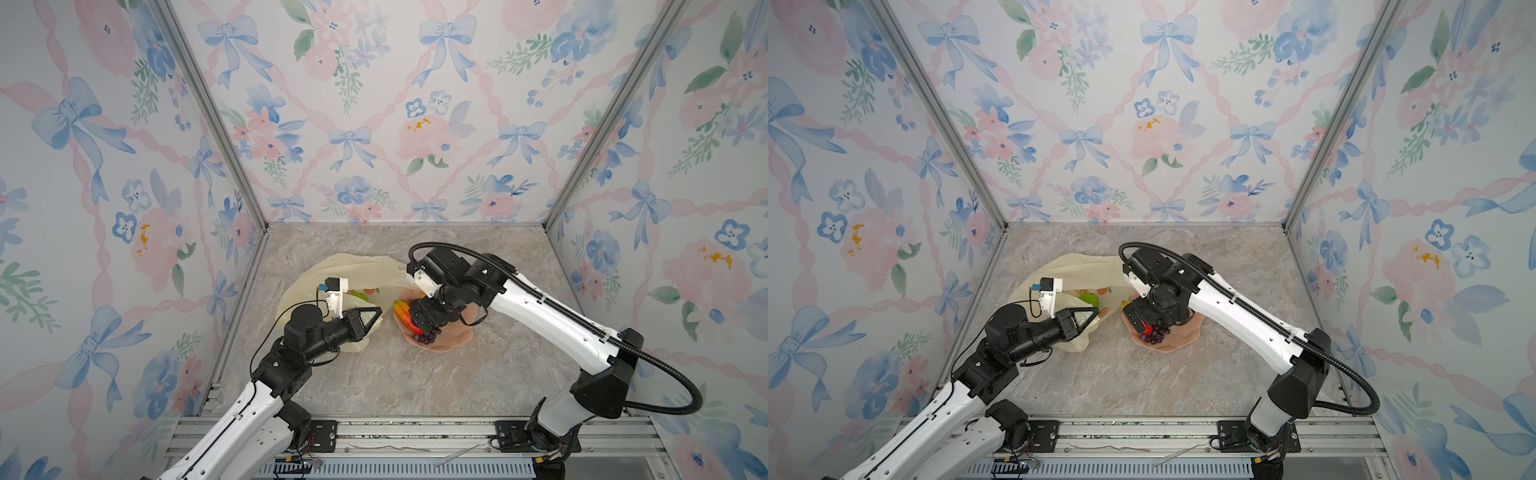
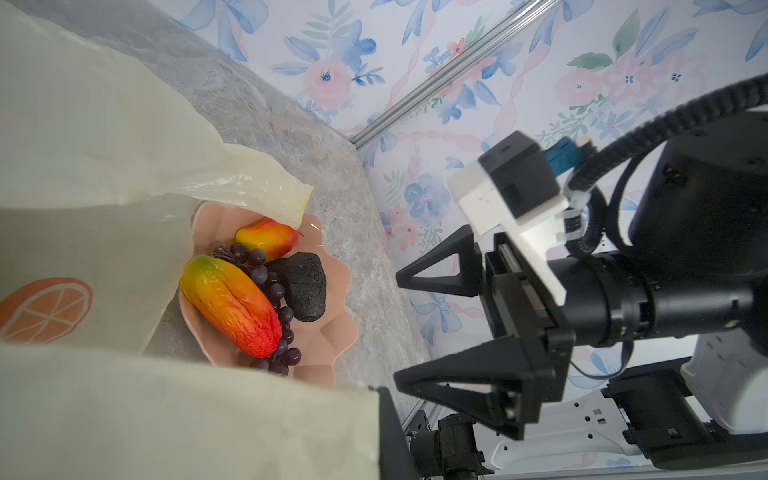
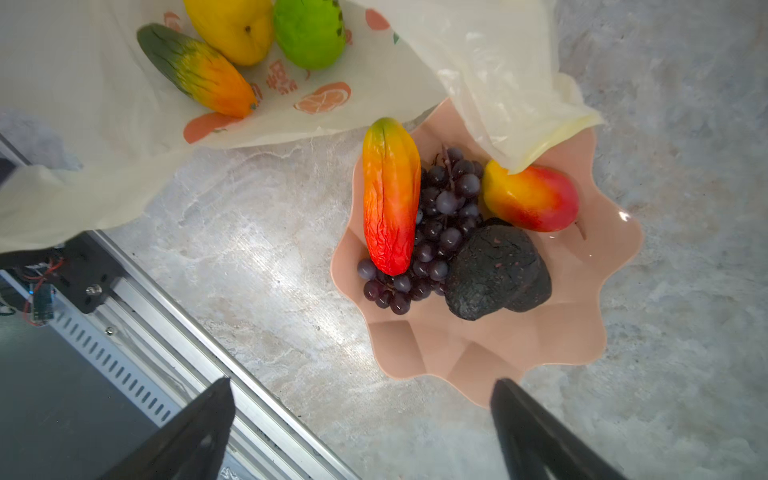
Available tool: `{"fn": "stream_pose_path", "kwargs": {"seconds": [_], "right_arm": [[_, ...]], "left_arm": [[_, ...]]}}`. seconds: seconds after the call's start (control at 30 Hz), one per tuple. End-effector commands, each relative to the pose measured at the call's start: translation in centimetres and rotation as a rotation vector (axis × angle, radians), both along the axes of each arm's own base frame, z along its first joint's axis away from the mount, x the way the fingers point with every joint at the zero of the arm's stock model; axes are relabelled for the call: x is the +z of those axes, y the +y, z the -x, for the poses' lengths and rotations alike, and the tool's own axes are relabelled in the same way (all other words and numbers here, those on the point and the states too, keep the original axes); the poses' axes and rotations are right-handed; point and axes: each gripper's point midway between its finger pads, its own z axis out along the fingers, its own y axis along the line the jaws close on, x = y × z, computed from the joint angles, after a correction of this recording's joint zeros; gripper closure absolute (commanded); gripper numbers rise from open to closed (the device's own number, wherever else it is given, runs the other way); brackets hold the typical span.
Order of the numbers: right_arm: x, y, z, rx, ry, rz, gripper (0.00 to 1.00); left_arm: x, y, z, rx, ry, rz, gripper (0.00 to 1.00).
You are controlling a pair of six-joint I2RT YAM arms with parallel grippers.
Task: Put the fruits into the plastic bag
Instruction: 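Grasp the red-yellow elongated fruit in the bowl with the right gripper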
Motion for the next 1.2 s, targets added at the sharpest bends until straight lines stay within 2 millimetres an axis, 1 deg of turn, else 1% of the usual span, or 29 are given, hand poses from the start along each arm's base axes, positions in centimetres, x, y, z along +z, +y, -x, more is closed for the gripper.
{"fn": "stream_pose_path", "kwargs": {"seconds": [0.0, 0.07, 0.27, 0.4, 0.5, 0.67, 0.87, 0.93, 1.07, 1.17], "right_arm": [[-1.8, 1.2, -1.1, 0.027, -0.045, 0.048, 0.02], [-3.1, 2.0, -1.6, 0.032, -0.031, 0.059, 0.05], [-5.7, 4.1, -3.2, 0.039, -0.011, 0.055, 0.14], [-7.3, 4.6, -4.6, 0.011, 0.012, 0.039, 0.24], [-8.4, 4.6, -5.4, -0.010, 0.035, 0.039, 0.28], [-10.4, 4.2, -6.3, -0.025, 0.051, 0.084, 0.31], [-11.9, 3.5, -7.2, -0.053, 0.065, 0.110, 0.34], [-12.2, 3.2, -7.4, -0.067, 0.068, 0.110, 0.37], [-12.6, 2.8, -7.9, -0.088, 0.072, 0.107, 0.51], [-12.4, 2.7, -8.0, -0.096, 0.069, 0.099, 0.56]], "left_arm": [[2.1, 0.0, 0.1, -0.008, -0.057, 0.029, 1.00], [2.0, 0.0, 0.1, -0.008, -0.055, 0.030, 1.00], [2.2, 0.2, 0.2, -0.003, -0.060, 0.033, 1.00], [2.1, 0.2, 0.2, -0.003, -0.057, 0.033, 1.00], [2.1, 0.1, 0.2, -0.005, -0.055, 0.032, 1.00], [1.9, 0.2, 0.2, -0.002, -0.050, 0.028, 1.00], [1.7, 0.1, 0.1, -0.001, -0.046, 0.025, 1.00], [1.6, 0.1, 0.0, 0.000, -0.044, 0.023, 1.00], [1.5, 0.0, -0.2, 0.000, -0.039, 0.020, 1.00], [1.5, 0.0, -0.1, -0.003, -0.039, 0.021, 1.00]]}}
